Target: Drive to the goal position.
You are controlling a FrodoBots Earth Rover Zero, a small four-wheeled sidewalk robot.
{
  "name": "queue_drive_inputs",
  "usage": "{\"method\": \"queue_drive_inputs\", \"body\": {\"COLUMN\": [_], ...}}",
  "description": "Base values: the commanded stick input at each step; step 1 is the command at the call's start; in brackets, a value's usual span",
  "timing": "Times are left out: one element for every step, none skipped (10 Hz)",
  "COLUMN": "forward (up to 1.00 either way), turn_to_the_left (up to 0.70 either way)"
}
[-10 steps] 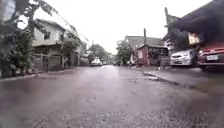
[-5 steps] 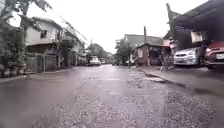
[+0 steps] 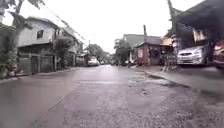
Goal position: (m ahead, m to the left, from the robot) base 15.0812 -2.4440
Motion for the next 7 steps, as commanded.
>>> {"method": "queue_drive_inputs", "body": {"forward": [1.0,1.0,1.0,1.0,1.0,1.0,1.0], "turn_to_the_left": [0.0,0.0,0.0,0.0,0.0,0.0,0.0]}}
